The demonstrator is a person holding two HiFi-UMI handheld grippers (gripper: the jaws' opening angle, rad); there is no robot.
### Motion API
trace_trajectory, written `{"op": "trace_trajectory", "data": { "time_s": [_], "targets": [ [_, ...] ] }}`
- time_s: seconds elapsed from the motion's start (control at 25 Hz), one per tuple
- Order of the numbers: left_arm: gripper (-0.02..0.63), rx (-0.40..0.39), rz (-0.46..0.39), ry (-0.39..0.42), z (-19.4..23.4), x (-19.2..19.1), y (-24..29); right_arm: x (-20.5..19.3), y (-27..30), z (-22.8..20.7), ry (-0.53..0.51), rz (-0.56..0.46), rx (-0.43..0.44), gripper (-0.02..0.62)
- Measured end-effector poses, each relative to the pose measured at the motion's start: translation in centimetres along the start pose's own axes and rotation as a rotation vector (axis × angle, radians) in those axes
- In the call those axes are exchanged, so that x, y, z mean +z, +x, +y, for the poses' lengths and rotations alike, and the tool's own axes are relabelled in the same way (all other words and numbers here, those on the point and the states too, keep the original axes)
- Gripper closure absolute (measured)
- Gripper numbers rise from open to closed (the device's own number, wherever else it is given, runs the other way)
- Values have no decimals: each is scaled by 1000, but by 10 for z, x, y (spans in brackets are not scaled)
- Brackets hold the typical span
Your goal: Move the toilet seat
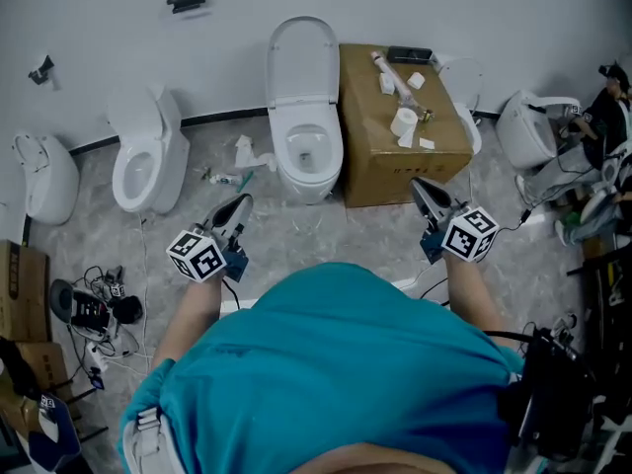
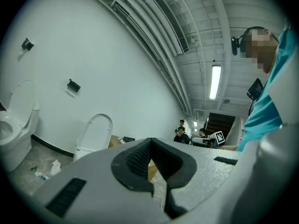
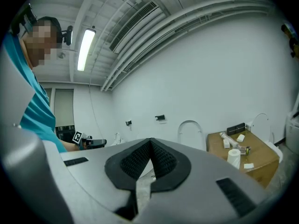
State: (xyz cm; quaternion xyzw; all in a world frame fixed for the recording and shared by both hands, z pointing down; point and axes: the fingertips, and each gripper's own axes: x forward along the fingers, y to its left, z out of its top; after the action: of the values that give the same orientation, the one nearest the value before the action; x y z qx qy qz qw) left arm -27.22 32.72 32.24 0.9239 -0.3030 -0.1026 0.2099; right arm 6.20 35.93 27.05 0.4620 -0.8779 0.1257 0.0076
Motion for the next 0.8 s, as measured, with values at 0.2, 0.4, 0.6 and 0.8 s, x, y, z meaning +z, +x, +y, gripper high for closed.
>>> {"op": "trace_trajectory", "data": {
  "time_s": [0.2,0.4,0.6,0.8],
  "targets": [
    [609,-3,-5,-25,49,12,-7,1,49,3,13,21,-13,603],
    [609,43,-27,-54,84,17,-17,6,92,0,7,45,17,603],
    [609,99,-40,-51,107,26,-20,11,135,-8,6,47,76,603],
    [609,167,-52,-30,116,30,-1,13,163,-44,25,46,139,603]
  ]
}}
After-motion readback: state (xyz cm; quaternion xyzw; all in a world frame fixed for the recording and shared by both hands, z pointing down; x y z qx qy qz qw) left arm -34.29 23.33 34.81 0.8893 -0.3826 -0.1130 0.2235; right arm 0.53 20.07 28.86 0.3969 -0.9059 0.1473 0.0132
